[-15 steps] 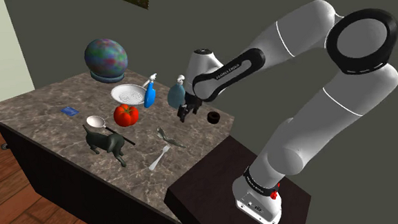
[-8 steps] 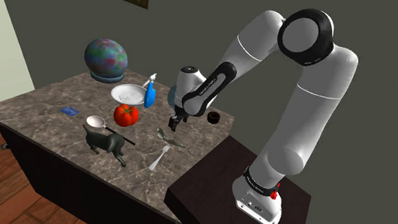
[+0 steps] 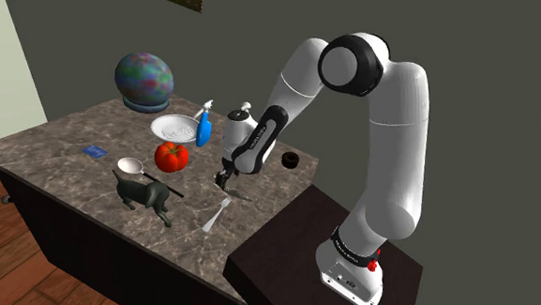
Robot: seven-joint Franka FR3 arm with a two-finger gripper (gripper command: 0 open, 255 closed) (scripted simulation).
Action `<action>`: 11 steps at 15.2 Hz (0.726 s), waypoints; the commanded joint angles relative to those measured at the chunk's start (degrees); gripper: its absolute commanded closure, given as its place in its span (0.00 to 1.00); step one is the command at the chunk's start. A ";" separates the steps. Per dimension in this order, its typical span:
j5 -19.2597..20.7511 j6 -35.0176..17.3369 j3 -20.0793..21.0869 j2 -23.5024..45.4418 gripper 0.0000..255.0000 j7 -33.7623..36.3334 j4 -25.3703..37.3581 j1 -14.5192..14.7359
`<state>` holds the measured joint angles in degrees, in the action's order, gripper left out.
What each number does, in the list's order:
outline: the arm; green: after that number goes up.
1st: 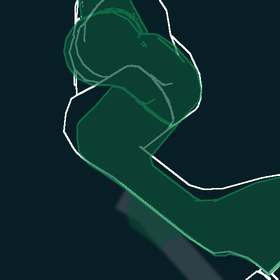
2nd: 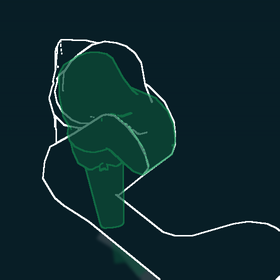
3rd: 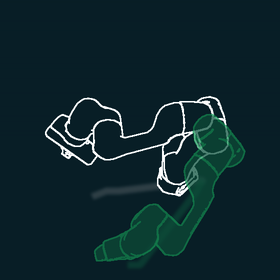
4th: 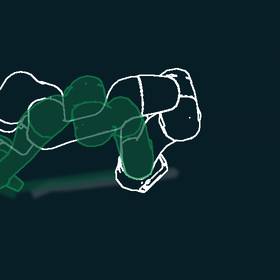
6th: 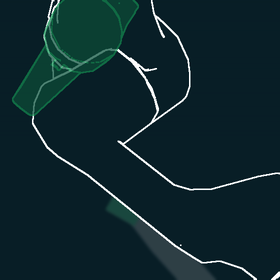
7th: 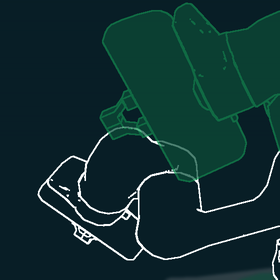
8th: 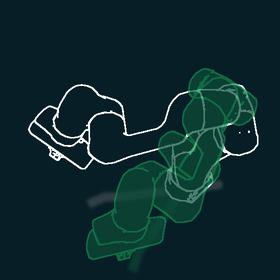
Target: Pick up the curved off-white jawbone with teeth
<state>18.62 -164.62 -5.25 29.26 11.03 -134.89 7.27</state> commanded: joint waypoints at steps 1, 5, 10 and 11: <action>0.35 -1.16 -0.31 2.86 0.00 0.26 1.82 0.36; 0.67 -3.30 -0.90 6.37 0.00 0.97 3.22 0.87; 0.77 -4.52 -1.20 8.64 1.00 1.37 4.28 1.19; 0.78 -4.53 -1.21 8.61 1.00 1.35 4.24 1.16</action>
<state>19.39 -169.10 -6.45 37.82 12.38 -130.68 8.44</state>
